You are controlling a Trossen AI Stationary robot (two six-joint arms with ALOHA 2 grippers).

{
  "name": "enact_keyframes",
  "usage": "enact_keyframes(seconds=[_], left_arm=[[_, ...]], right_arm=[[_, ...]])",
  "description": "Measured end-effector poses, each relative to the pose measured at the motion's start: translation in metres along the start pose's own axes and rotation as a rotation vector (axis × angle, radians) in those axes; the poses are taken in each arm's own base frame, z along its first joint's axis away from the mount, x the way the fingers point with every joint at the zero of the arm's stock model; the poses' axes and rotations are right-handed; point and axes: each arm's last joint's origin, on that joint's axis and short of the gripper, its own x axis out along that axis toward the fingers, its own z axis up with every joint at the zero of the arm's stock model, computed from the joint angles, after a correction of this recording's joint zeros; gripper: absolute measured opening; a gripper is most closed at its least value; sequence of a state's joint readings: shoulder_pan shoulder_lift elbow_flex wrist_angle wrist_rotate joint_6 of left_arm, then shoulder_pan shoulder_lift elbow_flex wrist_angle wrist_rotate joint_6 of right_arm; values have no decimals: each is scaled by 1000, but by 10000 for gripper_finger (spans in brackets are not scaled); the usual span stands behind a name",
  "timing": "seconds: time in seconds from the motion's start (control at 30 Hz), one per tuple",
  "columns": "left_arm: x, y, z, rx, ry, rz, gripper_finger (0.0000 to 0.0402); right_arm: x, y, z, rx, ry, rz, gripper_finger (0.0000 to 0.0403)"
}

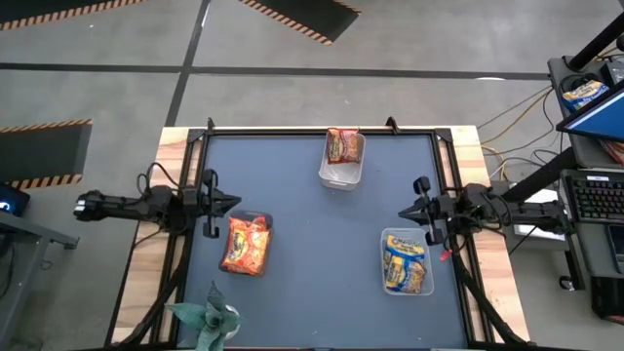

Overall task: Sort Maruchan noodles
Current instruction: Return to Home Position

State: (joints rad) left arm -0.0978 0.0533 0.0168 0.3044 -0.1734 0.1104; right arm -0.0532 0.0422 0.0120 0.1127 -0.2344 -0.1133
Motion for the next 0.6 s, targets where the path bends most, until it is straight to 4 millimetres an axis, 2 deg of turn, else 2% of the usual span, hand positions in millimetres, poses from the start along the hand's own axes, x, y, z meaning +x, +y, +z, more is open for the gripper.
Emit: enact_keyframes(seconds=[0.6], left_arm=[[1,0,-2,4,20,-2,0]], right_arm=[[0,0,-1,9,6,0,9]])
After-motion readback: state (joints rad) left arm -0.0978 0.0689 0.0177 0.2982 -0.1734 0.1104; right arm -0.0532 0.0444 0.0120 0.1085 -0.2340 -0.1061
